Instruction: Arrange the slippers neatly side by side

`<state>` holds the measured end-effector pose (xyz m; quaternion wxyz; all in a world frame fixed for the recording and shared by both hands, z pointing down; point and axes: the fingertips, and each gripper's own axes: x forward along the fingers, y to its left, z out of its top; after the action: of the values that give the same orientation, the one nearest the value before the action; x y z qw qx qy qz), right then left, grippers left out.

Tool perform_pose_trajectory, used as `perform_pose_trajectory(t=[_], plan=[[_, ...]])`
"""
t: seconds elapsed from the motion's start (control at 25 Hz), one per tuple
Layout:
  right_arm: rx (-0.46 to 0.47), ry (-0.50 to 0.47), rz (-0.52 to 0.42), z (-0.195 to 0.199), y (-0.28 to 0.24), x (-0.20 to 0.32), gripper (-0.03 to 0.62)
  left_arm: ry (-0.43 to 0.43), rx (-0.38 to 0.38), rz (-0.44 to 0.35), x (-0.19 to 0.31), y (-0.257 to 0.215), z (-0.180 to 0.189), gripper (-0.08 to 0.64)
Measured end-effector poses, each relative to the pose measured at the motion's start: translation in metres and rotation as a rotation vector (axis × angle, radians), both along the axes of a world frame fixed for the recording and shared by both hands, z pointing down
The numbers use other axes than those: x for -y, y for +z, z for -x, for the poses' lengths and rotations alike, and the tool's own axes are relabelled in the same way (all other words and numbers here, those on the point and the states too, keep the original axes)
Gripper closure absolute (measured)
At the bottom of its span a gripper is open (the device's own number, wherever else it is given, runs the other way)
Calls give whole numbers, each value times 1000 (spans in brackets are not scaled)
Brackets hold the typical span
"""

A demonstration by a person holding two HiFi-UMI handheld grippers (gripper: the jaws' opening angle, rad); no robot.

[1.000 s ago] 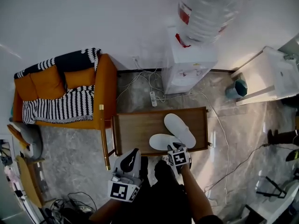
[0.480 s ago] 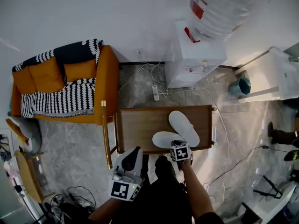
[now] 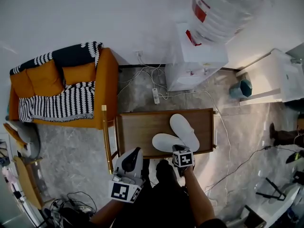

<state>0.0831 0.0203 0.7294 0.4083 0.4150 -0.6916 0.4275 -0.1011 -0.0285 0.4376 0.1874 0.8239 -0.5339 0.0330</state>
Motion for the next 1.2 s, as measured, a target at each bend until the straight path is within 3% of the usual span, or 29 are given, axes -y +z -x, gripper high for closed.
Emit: perform_pose_trajectory(t=[0.6,0.88,1.2], plan=[[196,239,-26,15,-42,11,566,13,-16,-9,7,-4,1,543],[391,548,-17,17,-55,25,566,11,-17,-3,7,-4,7,543],[576,787,-16,26,-67,50,566,9,-14,9,6,0,14,543]])
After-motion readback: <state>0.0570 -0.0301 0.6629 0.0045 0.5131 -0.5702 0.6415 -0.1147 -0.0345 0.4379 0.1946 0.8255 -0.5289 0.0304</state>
